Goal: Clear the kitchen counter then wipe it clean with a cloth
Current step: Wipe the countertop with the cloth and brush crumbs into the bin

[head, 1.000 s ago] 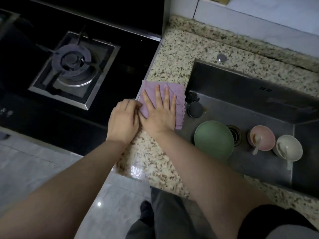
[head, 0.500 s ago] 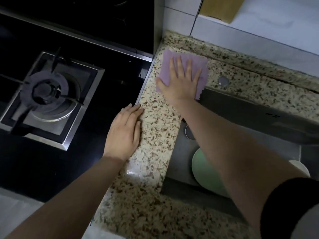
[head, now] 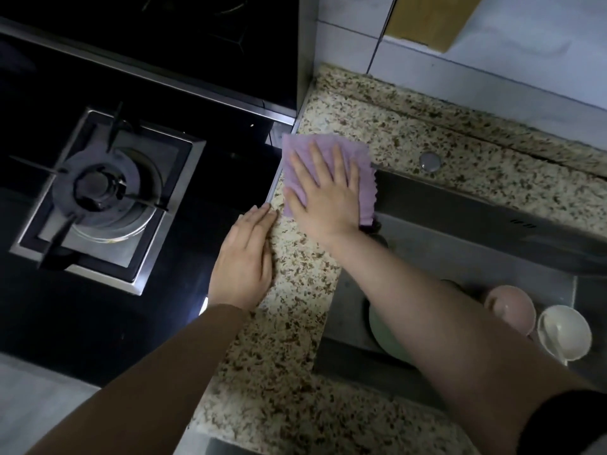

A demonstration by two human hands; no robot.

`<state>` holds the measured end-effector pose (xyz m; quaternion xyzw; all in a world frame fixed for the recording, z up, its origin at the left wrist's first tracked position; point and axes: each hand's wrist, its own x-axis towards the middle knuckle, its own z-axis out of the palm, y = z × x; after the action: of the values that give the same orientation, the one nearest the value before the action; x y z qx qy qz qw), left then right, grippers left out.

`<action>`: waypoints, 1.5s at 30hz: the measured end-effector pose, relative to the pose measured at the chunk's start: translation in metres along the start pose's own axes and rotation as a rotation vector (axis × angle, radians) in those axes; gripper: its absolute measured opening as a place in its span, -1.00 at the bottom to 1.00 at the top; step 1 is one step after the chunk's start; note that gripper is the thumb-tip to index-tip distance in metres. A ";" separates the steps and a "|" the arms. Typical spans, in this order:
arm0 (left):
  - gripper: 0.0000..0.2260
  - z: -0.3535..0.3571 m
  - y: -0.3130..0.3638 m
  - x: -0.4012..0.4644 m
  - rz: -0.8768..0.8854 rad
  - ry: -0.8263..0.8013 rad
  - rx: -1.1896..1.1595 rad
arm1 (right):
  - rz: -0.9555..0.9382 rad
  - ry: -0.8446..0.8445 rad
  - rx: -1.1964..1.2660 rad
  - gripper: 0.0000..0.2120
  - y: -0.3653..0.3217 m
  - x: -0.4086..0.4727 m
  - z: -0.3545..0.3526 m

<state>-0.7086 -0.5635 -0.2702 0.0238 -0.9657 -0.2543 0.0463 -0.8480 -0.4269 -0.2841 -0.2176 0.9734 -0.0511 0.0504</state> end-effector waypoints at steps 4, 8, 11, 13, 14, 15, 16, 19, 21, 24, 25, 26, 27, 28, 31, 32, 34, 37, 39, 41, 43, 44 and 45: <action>-0.52 0.002 -0.001 0.001 0.015 -0.018 0.017 | 0.078 -0.008 -0.005 -0.34 0.015 0.064 -0.012; -0.53 0.000 -0.002 0.001 0.006 -0.013 -0.034 | 0.103 0.009 -0.009 -0.40 0.008 0.052 -0.007; -0.55 -0.003 0.000 0.001 -0.022 -0.012 -0.164 | 0.057 0.031 0.017 -0.47 -0.010 0.004 -0.004; -0.57 -0.007 -0.002 0.001 -0.035 -0.007 -0.287 | 0.005 0.049 0.063 -0.50 -0.026 -0.039 -0.002; -0.58 -0.008 -0.003 0.002 -0.035 -0.002 -0.338 | -0.007 0.064 0.087 -0.50 -0.037 -0.062 0.001; -0.59 -0.011 -0.004 0.000 -0.034 -0.006 -0.391 | 0.005 0.081 0.099 -0.50 -0.050 -0.088 0.004; -0.60 -0.013 -0.005 -0.001 -0.036 -0.012 -0.443 | 0.017 0.097 0.109 -0.50 -0.062 -0.112 0.007; -0.58 -0.021 -0.010 0.001 -0.057 -0.084 -0.563 | 0.060 0.090 0.137 -0.53 -0.101 -0.177 0.020; -0.55 -0.027 -0.014 0.001 -0.055 -0.157 -0.606 | 0.103 0.060 0.145 -0.48 -0.134 -0.217 0.031; -0.57 -0.030 -0.015 -0.007 -0.018 -0.218 -0.612 | 0.182 0.054 0.124 -0.45 -0.178 -0.255 0.039; -0.59 -0.030 -0.013 -0.015 0.007 -0.220 -0.588 | 0.202 0.061 0.108 -0.46 -0.188 -0.263 0.040; -0.61 -0.029 -0.010 -0.023 0.027 -0.211 -0.556 | 0.217 0.074 0.106 -0.48 -0.192 -0.267 0.039; -0.62 -0.028 -0.007 -0.032 0.041 -0.206 -0.526 | 0.224 0.094 0.110 -0.51 -0.194 -0.269 0.038; -0.61 -0.027 -0.002 -0.040 0.055 -0.208 -0.507 | 0.226 0.109 0.107 -0.54 -0.193 -0.269 0.036; -0.60 -0.022 0.015 -0.059 0.166 -0.262 -0.487 | 0.324 0.121 0.051 -0.57 -0.182 -0.276 0.037; -0.61 -0.021 0.019 -0.063 0.216 -0.275 -0.477 | 0.383 0.122 0.029 -0.57 -0.177 -0.281 0.038; -0.62 -0.019 0.024 -0.068 0.296 -0.287 -0.460 | 0.477 0.124 -0.006 -0.56 -0.163 -0.291 0.041; -0.65 -0.018 0.030 -0.075 0.331 -0.297 -0.462 | 0.584 0.098 -0.035 -0.52 -0.134 -0.310 0.038; -0.66 -0.019 0.035 -0.082 0.342 -0.313 -0.504 | 0.665 0.073 -0.025 -0.50 -0.109 -0.326 0.034; -0.69 -0.020 0.038 -0.092 0.382 -0.306 -0.571 | 0.733 0.068 0.004 -0.50 -0.082 -0.343 0.028; -0.72 -0.020 0.041 -0.103 0.427 -0.293 -0.620 | 0.790 0.105 0.024 -0.50 -0.058 -0.355 0.024; -0.73 -0.020 0.044 -0.110 0.446 -0.300 -0.631 | 0.834 0.137 0.052 -0.51 -0.047 -0.362 0.022; -0.73 -0.019 0.045 -0.117 0.460 -0.306 -0.636 | 0.879 0.160 0.079 -0.51 -0.036 -0.366 0.021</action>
<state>-0.5918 -0.5260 -0.2404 -0.2462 -0.8150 -0.5233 -0.0369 -0.5012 -0.3043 -0.2726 0.2232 0.9716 -0.0788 -0.0001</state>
